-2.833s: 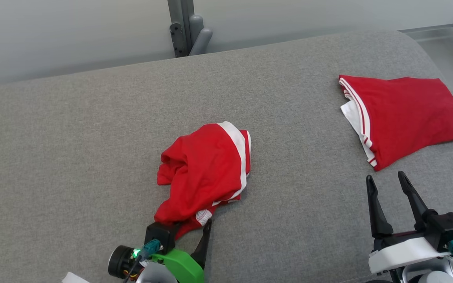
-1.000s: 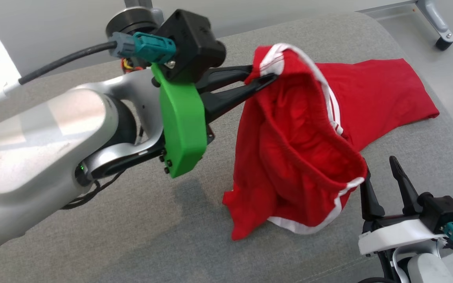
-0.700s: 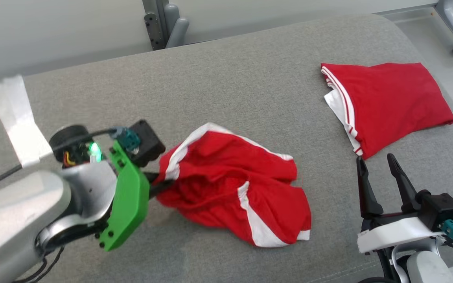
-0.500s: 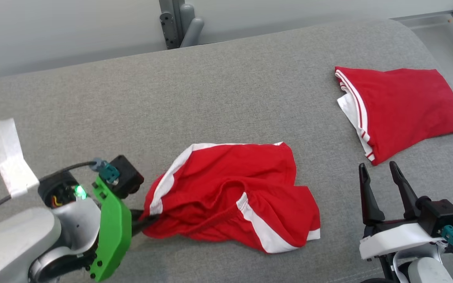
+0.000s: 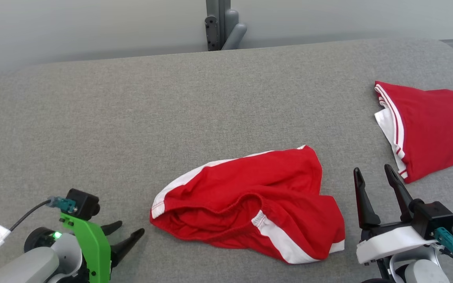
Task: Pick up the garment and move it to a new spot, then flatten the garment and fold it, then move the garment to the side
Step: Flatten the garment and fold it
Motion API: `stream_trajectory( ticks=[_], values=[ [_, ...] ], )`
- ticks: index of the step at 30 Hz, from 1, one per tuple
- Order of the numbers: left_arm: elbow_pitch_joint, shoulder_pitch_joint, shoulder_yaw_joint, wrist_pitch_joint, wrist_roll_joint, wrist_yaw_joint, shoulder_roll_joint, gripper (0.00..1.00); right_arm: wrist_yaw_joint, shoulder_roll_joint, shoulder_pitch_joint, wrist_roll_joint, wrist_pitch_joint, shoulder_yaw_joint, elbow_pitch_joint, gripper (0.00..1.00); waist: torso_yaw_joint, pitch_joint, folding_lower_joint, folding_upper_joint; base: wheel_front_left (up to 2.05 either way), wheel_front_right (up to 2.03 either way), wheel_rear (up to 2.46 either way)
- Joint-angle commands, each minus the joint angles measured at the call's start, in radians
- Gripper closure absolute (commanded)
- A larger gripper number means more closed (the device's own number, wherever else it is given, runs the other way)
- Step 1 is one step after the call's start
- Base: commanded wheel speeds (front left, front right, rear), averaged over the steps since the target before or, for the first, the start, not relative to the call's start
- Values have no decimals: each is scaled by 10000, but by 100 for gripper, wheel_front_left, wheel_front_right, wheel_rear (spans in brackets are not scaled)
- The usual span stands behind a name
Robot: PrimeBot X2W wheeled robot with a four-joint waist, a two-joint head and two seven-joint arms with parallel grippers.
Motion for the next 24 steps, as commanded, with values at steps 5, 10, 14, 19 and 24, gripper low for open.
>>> stream_trajectory(
  ticks=[5,10,14,19,24],
  values=[
    [2030,393,434,-1399,106,611,-469,0,-15,-37,241,-171,4,-76,-101,0,248,-253,0,120,0,0,0],
    [1922,609,1002,-2702,22,1653,-914,0,-15,-66,558,-179,4,-329,-270,0,371,-382,0,120,0,0,0],
    [1051,58,946,-2925,550,2213,-1420,0,-13,-88,698,-258,4,-319,-357,0,431,-272,0,120,0,0,0],
    [417,-1170,523,-2375,1439,2666,-2366,0,-15,-129,376,-270,4,0,-486,0,75,85,0,120,0,0,0],
    [623,-2434,125,-1354,2040,2471,-3617,0,-15,-99,60,-188,4,209,-572,0,-599,559,0,120,0,0,0]
  ],
)
